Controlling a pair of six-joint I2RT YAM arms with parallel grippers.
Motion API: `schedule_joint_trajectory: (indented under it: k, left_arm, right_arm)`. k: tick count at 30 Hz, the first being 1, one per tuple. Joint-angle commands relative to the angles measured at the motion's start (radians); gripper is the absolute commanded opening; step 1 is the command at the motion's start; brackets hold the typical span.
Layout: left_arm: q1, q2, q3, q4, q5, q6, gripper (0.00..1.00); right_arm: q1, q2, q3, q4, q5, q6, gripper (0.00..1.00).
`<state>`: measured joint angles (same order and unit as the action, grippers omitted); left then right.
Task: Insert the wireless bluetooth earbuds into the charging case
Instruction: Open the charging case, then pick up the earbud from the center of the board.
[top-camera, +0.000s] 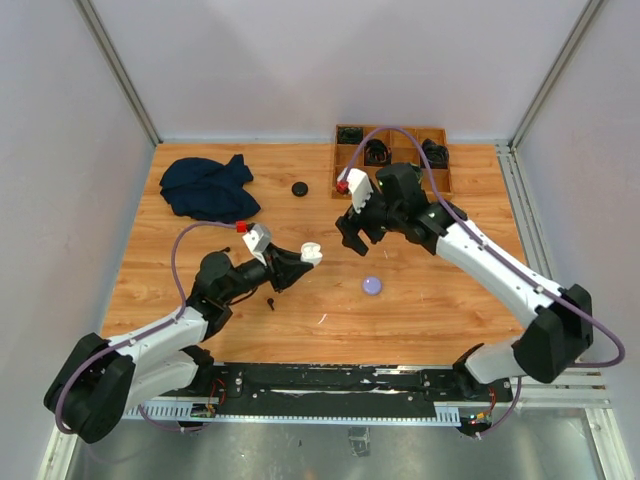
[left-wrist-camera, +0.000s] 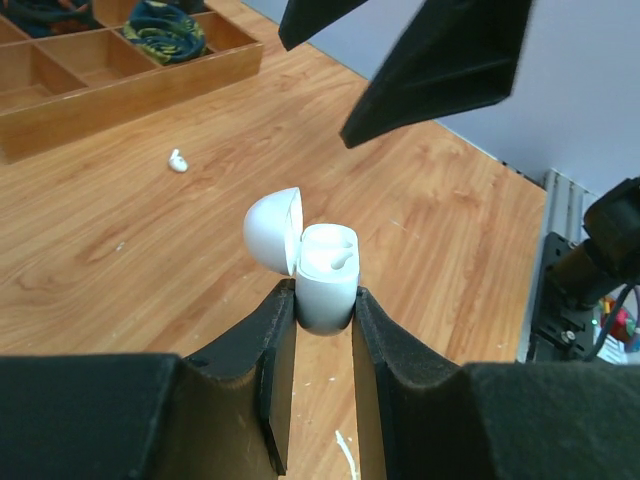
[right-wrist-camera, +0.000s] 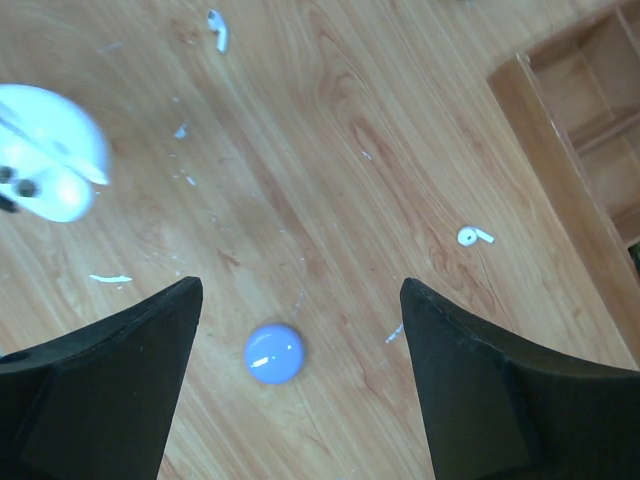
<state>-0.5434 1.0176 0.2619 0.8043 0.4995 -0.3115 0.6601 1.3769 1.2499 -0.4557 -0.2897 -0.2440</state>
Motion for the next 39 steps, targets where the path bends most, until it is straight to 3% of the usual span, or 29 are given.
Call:
schedule_joint_trajectory:
  k: [1, 6, 19, 31, 39]
  left_arm:
    - [0.018, -0.003, -0.036, 0.105, -0.032, 0.050, 0.00]
    - [0.019, 0.028, -0.089, 0.189, -0.022, 0.104, 0.00]
    - [0.018, 0.048, -0.103, 0.173, -0.025, 0.136, 0.00]
    - [0.018, 0.068, -0.093, 0.167, -0.007, 0.137, 0.00]
    - [0.018, 0.065, -0.090, 0.167, 0.010, 0.127, 0.00]
  right_arm:
    - [-0.077, 0.094, 0.050, 0.003, -0.028, 0.030, 0.81]
    - [-0.174, 0.265, 0.110, 0.020, -0.058, 0.033, 0.77]
    - [-0.296, 0.685, 0.365, 0.001, -0.129, -0.012, 0.67]
    - [-0.333, 0.787, 0.392, -0.024, -0.146, -0.009, 0.68]
    - [-0.331, 0.711, 0.284, -0.061, -0.155, 0.039, 0.58]
